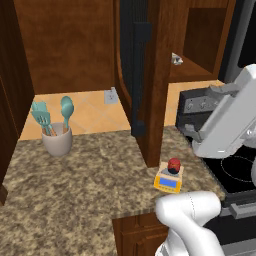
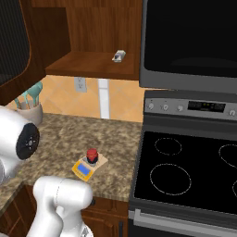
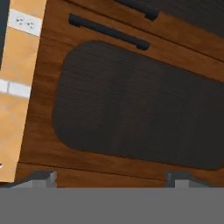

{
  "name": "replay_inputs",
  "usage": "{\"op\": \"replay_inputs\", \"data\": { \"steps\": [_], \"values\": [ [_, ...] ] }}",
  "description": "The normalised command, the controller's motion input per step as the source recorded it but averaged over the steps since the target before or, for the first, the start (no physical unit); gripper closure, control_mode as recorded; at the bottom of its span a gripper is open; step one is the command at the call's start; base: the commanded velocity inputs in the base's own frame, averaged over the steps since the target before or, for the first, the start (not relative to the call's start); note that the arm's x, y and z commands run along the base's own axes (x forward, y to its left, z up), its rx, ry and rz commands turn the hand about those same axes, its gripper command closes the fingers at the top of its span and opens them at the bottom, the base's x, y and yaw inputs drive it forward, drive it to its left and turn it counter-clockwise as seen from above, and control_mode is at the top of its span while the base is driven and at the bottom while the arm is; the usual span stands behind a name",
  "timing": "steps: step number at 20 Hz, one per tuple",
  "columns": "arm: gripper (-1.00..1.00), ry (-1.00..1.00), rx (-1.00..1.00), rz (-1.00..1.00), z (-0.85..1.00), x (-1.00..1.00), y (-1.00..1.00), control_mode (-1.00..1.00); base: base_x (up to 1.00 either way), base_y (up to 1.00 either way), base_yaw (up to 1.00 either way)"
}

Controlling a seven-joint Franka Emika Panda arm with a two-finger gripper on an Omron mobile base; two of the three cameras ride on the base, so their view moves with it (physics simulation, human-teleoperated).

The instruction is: Pick the jam and place it on the digital scale for weighing, and close the cabinet.

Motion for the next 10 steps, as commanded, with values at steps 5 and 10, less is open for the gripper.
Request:
{"op": "replay_inputs", "data": {
  "steps": [5,10],
  "values": [
    [-1.0,0.26,0.12,-0.31,-1.0,-0.05,1.0,-1.0,0.0,0.0,0.0],
    [-1.0,0.13,0.25,-0.31,-1.0,-0.04,0.9,-1.0,0.0,0.0,0.0]
  ]
}}
